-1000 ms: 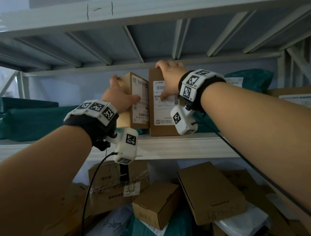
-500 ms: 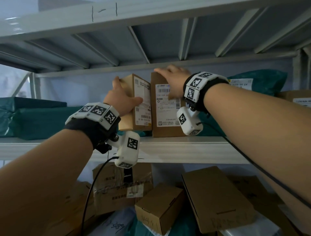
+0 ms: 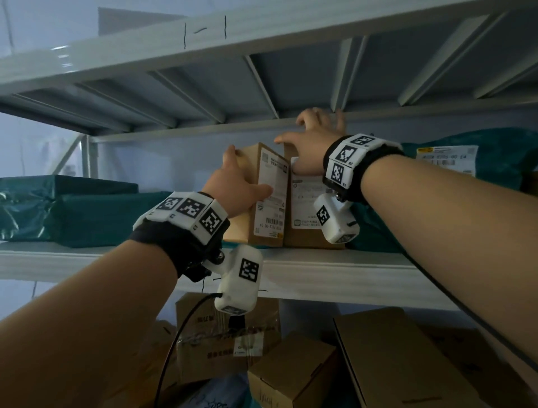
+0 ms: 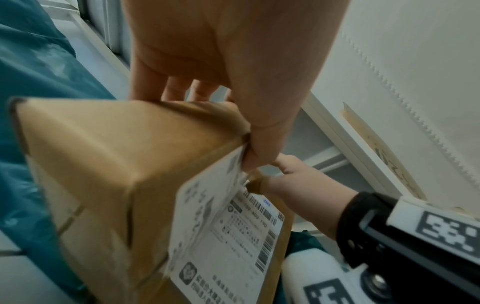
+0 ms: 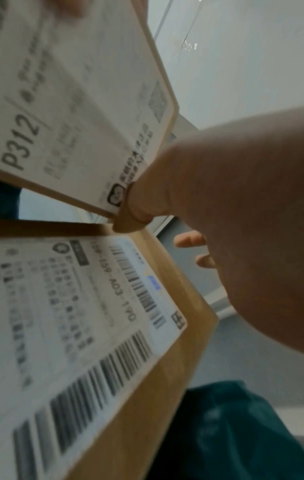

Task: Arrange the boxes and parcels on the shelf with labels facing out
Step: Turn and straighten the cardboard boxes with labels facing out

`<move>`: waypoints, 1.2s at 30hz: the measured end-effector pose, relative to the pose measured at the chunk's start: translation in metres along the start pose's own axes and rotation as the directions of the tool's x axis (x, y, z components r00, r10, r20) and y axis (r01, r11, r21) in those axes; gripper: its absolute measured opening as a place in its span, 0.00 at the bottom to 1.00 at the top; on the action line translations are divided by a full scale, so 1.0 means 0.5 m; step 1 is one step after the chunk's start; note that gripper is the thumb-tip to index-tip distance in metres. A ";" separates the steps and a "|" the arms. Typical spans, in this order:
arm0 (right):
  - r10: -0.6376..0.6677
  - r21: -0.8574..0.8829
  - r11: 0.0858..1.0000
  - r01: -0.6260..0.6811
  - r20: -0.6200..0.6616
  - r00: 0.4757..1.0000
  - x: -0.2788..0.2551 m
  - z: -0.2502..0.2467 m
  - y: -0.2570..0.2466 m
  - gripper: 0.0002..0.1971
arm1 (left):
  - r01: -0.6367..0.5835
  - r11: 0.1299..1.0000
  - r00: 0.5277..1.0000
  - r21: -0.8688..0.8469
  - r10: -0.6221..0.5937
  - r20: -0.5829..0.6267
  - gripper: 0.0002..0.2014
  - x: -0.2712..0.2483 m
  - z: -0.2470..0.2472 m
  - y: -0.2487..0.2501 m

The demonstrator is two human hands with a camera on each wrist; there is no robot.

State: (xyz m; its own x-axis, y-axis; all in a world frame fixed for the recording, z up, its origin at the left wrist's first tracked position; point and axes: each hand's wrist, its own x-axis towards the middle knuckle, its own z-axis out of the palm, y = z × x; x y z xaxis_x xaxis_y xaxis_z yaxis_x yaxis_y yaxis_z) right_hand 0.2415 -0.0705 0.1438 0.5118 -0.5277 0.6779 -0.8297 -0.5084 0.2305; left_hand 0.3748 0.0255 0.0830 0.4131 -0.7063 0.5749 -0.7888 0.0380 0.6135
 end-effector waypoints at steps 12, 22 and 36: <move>0.029 -0.133 0.991 -0.019 0.073 0.997 0.046 0.058 -0.041 0.22 | -0.084 0.971 0.984 0.223 0.117 -0.136 0.50 -0.006 -0.016 -0.002; 0.076 -0.220 0.973 -0.067 0.034 0.997 0.035 0.073 -0.024 0.24 | -0.077 0.968 0.987 0.237 0.108 -0.122 0.49 -0.004 0.004 0.003; 0.107 -0.254 0.962 -0.101 0.011 0.994 0.007 0.070 0.041 0.26 | -0.080 0.968 0.988 0.239 0.109 -0.112 0.46 -0.009 0.018 0.011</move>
State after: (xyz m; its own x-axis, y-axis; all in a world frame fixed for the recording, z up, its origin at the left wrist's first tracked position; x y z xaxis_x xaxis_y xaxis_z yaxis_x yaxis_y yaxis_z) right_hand 0.2344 -0.1066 0.1265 0.4226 -0.5866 0.6909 -0.9062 -0.2629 0.3311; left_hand 0.3643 0.0226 0.0790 0.3728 -0.6144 0.6953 -0.9051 -0.0756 0.4185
